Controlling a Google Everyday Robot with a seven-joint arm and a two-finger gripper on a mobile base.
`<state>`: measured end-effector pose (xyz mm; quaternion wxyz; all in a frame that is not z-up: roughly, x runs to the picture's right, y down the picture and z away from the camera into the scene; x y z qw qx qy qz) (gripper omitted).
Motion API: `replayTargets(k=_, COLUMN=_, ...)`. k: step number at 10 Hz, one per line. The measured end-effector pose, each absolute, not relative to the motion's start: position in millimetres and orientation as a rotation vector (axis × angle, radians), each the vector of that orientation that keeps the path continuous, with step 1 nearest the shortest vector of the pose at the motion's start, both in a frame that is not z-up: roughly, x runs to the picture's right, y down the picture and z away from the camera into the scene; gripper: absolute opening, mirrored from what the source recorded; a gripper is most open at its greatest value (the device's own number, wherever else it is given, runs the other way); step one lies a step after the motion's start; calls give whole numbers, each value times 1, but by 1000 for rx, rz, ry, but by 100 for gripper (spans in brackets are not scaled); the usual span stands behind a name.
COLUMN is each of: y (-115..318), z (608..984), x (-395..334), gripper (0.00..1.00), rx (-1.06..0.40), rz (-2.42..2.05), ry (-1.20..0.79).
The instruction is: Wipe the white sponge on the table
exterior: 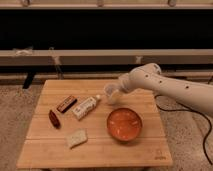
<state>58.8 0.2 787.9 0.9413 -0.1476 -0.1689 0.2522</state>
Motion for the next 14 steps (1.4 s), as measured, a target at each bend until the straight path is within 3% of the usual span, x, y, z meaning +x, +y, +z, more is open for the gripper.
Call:
replayTargets(k=4, y=2, z=789, x=58, gripper=80, rx=-314, rz=497, ry=-335)
replayTargets(k=7, y=18, z=774, x=8, gripper=80, rx=-346, rz=367, ry=-360)
replayTargets(k=14, y=130, z=712, x=-109, gripper=80, rx=-446, rz=-109, ry=-430)
